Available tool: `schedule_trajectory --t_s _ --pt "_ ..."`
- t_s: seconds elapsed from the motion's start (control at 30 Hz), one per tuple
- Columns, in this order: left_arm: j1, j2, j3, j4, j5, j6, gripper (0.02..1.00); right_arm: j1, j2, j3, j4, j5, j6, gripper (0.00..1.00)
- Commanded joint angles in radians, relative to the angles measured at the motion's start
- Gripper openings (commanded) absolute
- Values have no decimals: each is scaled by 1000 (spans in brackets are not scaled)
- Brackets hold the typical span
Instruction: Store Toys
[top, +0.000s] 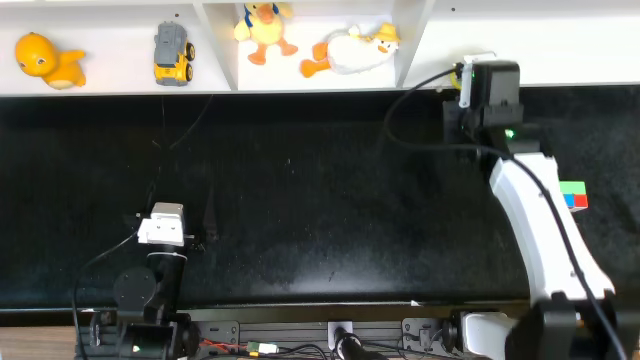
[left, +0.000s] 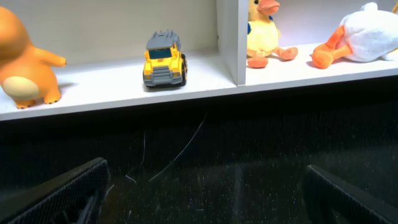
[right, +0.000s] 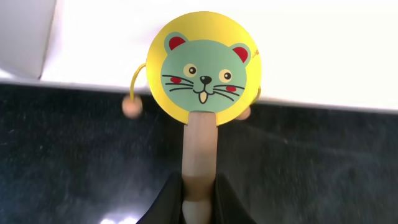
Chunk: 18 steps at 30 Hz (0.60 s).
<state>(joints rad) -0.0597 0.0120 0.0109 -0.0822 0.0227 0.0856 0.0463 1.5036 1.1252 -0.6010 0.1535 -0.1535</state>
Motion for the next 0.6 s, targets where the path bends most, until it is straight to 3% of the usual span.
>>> schedule_trajectory --t_s 0.03,0.23,0.6 --pt "-7 -9 -3 -2 -2 16 998 -4 90 106 58 -35 -60 45" --pt "-7 -9 -3 -2 -2 16 996 -4 200 153 172 -85 -60 42" --pt "-7 -9 -3 -2 -2 16 998 -4 255 153 265 -103 -53 42"
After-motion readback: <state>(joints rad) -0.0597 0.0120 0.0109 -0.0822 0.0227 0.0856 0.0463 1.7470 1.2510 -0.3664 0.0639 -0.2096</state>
